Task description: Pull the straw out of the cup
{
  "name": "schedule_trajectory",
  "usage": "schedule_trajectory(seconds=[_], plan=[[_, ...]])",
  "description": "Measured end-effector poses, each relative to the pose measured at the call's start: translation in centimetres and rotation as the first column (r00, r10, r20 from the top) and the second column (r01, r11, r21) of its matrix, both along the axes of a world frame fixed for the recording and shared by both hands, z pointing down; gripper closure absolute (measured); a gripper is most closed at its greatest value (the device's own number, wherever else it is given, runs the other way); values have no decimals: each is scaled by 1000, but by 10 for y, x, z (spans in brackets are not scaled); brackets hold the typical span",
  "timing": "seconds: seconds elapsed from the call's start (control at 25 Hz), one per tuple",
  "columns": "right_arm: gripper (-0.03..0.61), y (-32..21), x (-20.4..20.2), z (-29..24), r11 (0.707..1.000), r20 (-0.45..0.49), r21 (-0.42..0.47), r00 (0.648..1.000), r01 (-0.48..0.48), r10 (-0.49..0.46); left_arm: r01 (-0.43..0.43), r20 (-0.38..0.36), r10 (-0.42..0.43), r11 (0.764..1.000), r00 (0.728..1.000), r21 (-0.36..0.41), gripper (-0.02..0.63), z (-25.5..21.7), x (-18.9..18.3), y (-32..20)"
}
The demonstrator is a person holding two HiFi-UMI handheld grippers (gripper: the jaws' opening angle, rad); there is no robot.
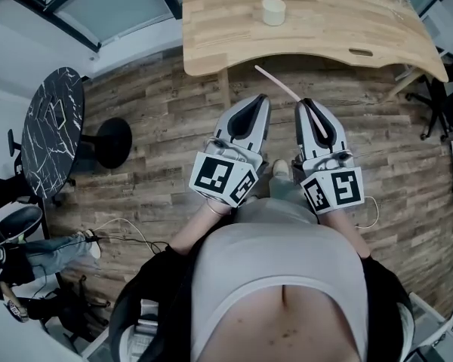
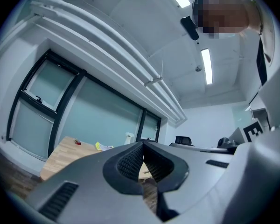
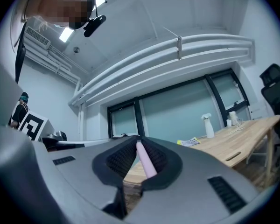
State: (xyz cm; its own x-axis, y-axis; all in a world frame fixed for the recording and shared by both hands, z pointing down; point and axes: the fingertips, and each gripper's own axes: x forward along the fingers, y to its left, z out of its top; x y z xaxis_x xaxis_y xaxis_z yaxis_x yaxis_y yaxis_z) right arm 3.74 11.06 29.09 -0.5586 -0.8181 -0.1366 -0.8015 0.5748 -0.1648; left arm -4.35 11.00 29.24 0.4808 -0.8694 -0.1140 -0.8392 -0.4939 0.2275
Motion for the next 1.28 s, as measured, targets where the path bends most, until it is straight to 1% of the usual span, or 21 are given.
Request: schedule_trajectory(seconds=[0.36, 0.6, 0.84, 1.04, 1.28], plan=[[526, 46, -8, -3, 1000, 5, 19, 1000, -22, 22, -23, -6, 23, 1000, 1000, 4, 609, -2, -8, 43], [526, 67, -12, -2, 999, 17, 16, 999, -39, 39, -33, 7, 33, 999, 999, 2, 609, -2, -14, 64], [526, 88, -12, 4, 998, 15, 4, 998, -55, 55, -43, 1, 44, 999, 999, -9, 608, 4, -14, 82], [526, 97, -9, 7, 998, -3, 8, 998, -65, 65, -51, -7, 51, 999, 999, -6, 607, 6, -10, 91], [526, 95, -7, -7, 998, 1, 33, 998, -55, 55, -52, -5, 52, 999, 999, 7, 609, -4, -3, 91]])
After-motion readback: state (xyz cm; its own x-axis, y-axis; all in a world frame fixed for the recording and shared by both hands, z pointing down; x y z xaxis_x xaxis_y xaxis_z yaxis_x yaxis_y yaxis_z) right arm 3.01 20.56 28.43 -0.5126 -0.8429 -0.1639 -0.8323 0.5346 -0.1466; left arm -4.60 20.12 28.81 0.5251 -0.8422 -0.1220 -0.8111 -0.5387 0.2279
